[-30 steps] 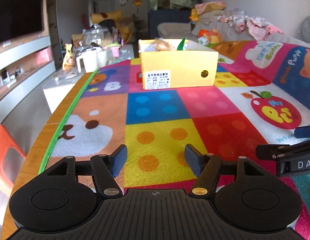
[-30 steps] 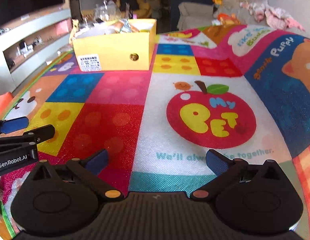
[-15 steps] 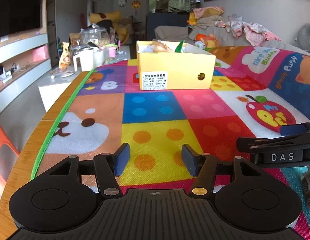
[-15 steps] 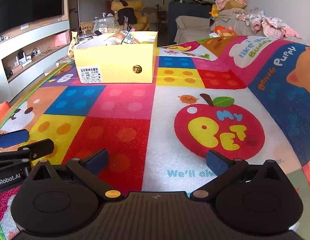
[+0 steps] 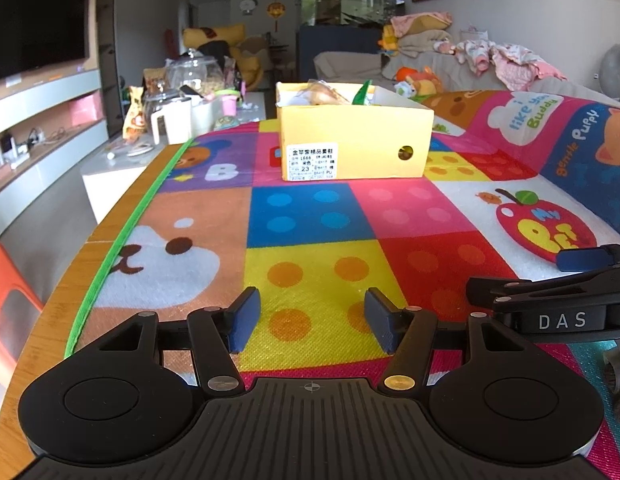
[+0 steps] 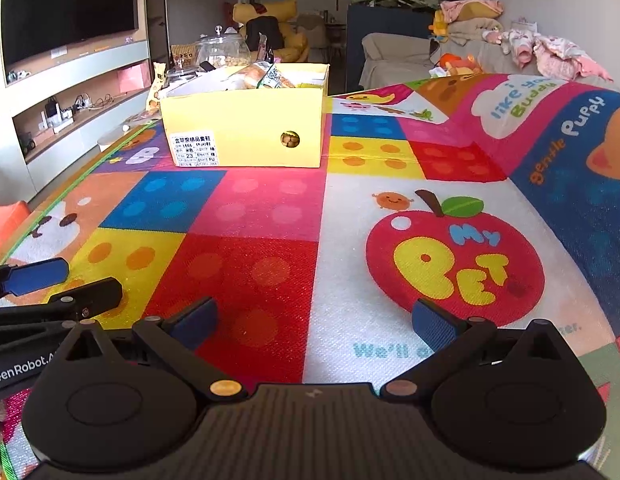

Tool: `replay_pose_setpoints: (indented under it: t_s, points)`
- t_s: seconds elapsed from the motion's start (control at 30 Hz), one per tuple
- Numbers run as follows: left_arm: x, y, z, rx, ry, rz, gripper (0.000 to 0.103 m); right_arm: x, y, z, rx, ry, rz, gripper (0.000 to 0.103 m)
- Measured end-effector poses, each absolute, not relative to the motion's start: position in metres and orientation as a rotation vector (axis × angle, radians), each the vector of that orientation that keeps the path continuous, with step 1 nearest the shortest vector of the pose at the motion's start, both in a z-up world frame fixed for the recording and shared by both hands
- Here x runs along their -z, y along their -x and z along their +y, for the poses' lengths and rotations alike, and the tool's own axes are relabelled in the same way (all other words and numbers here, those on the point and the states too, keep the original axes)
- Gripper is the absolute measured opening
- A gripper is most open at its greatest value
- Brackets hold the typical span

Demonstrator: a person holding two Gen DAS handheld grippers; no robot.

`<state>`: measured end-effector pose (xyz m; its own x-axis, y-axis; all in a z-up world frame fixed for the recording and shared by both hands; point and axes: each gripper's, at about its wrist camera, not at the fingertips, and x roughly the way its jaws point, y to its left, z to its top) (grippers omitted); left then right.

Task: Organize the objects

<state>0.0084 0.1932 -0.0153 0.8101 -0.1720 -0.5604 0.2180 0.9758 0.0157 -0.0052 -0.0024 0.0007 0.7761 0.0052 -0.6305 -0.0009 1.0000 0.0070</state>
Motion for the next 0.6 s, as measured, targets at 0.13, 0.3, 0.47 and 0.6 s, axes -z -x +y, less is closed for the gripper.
replay_pose_setpoints:
  t_s: [0.13,0.3,0.47,0.6]
  points:
    - [0.0153,-0.0084,0.1933,0.209,-0.078,0.591,0.063,-0.0007,0.0058,-0.0016,-0.001,-0.003,0.683,0.103]
    - [0.0155,-0.0086,0.1949,0.214,-0.068,0.591,0.063,-0.0006,0.0059,-0.0015,0.0,-0.002,0.683,0.103]
    - [0.0155,-0.0086,0.1947,0.212,-0.073,0.591,0.063,-0.0006,0.0059,-0.0014,0.0,-0.002,0.683,0.103]
    - [0.0156,-0.0088,0.1948,0.211,-0.075,0.591,0.063,-0.0006,0.0058,-0.0014,0.0,-0.002,0.683,0.103]
